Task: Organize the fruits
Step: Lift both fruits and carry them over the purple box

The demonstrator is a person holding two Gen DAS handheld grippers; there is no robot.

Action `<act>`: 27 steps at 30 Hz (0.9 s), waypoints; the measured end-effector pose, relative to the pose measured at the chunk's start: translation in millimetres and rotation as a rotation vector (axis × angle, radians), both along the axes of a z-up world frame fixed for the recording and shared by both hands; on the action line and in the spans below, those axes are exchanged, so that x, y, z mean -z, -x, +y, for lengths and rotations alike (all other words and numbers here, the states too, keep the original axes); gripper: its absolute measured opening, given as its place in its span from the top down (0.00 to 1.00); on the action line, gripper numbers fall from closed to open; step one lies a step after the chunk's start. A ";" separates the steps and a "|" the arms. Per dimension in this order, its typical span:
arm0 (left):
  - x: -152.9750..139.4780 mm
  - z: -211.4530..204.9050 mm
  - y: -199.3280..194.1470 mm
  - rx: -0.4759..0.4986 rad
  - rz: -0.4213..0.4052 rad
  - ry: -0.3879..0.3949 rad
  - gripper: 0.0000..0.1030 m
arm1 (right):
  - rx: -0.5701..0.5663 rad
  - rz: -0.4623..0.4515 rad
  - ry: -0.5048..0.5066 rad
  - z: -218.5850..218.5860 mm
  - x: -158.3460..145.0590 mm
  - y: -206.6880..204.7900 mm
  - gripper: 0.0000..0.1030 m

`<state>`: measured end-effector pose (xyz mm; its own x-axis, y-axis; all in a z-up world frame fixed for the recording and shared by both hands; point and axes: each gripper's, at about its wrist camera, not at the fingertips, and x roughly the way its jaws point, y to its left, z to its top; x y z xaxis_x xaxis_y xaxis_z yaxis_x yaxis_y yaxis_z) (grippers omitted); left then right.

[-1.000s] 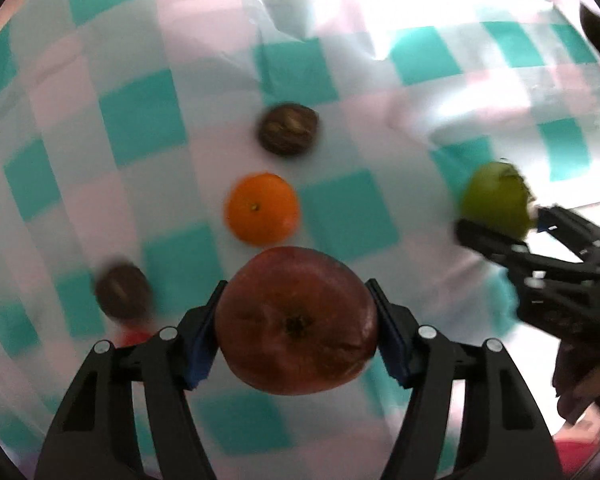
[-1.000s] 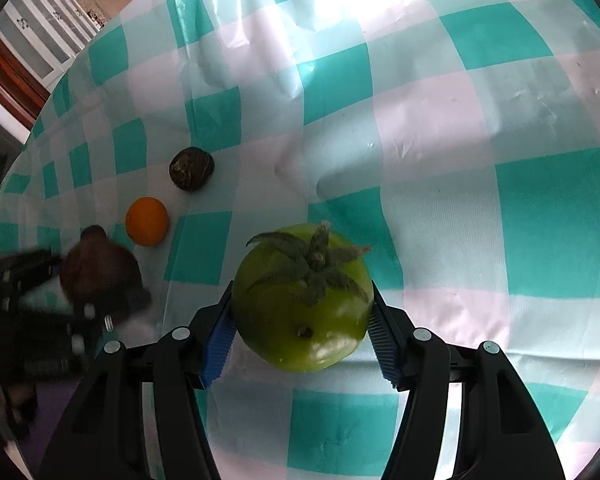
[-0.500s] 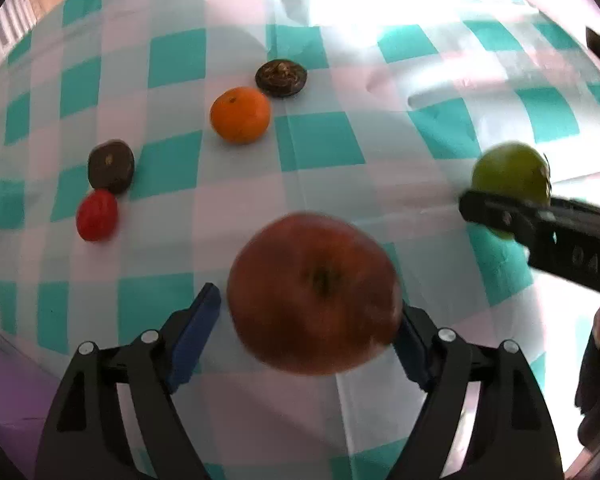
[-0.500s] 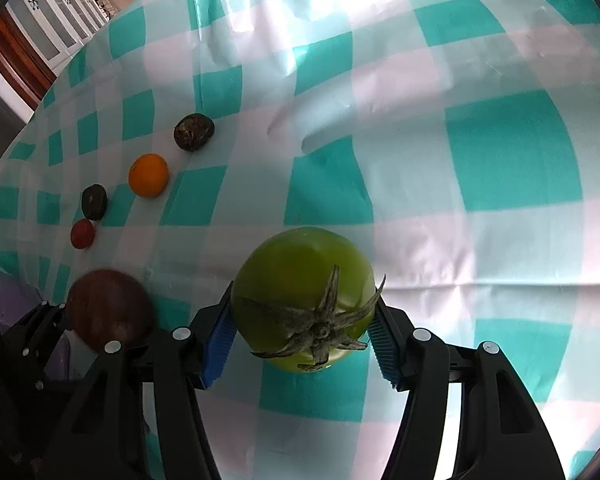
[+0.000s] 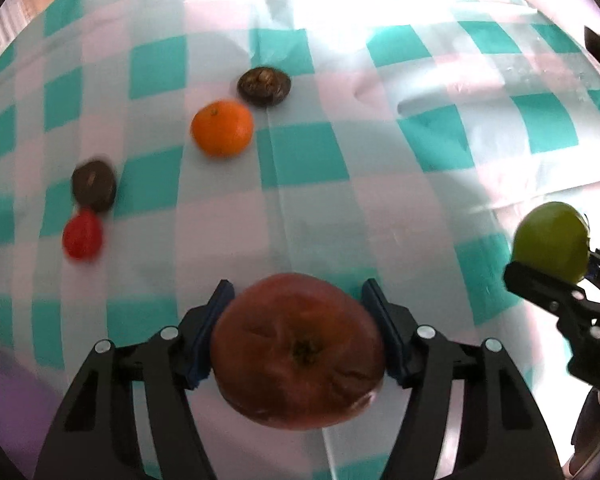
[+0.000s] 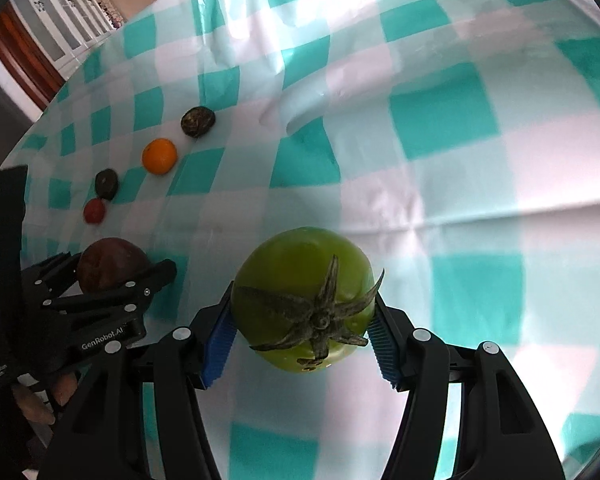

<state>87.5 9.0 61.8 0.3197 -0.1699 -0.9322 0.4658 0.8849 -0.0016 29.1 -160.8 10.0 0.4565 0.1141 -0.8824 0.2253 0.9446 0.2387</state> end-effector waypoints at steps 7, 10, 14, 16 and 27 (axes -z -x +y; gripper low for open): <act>-20.5 39.0 77.7 -0.189 0.132 0.158 0.36 | -0.010 0.024 -0.056 -10.6 -8.8 59.3 0.43; -20.8 51.0 115.8 -0.215 0.154 0.190 0.36 | -0.039 0.040 -0.095 -11.9 -13.5 85.4 0.43; -8.4 46.4 148.7 -0.238 0.182 0.214 0.36 | -0.104 0.071 -0.127 -10.1 -17.1 112.0 0.43; 6.9 34.7 151.1 -0.238 0.193 0.219 0.36 | -0.134 0.084 -0.144 -9.0 -18.6 123.9 0.43; -7.5 14.1 194.2 -0.234 0.128 0.207 0.36 | -0.265 0.061 -0.156 5.1 -38.7 154.2 0.43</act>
<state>-106.7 23.1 69.3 0.2546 -0.2960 -0.9206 0.2346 0.9425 -0.2382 -125.1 -155.7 48.7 0.3396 0.3582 -0.8697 -0.0057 0.9254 0.3789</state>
